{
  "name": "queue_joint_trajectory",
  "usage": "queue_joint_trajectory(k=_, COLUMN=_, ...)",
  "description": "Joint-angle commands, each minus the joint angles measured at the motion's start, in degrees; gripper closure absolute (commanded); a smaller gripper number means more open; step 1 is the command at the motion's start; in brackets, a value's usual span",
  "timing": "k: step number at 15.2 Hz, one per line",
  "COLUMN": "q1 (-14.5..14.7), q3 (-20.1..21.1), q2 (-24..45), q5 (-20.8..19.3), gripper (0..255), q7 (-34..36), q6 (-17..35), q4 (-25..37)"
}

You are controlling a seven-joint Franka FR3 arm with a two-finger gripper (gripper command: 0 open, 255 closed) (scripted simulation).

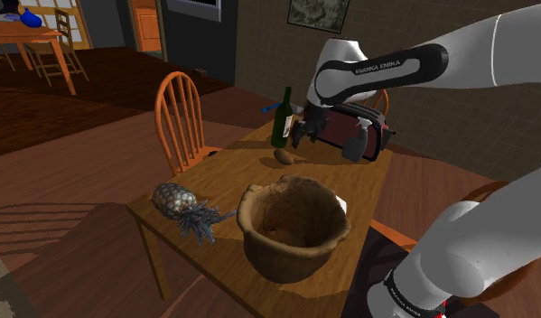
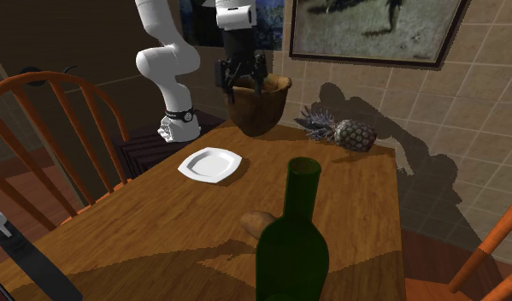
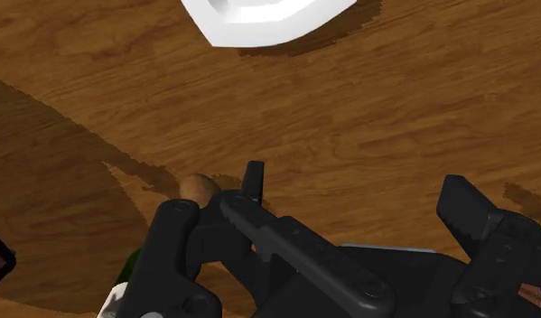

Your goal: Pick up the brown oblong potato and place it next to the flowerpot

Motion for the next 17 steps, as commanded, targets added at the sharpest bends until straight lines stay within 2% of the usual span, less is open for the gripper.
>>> queue_joint_trajectory(k=1, q1=-0.2, q3=-0.5, q2=4.3, q5=-0.4, gripper=0, q7=-0.8, q6=2.7, q4=1.7)
queue_joint_trajectory(k=9, q1=-1.7, q3=-2.4, q2=21.1, q5=-1.1, gripper=0, q7=-4.7, q6=10.7, q4=10.7)
queue_joint_trajectory(k=17, q1=-3.9, q3=-3.2, q2=38.3, q5=-0.9, gripper=0, q7=-8.1, q6=14.6, q4=24.3)
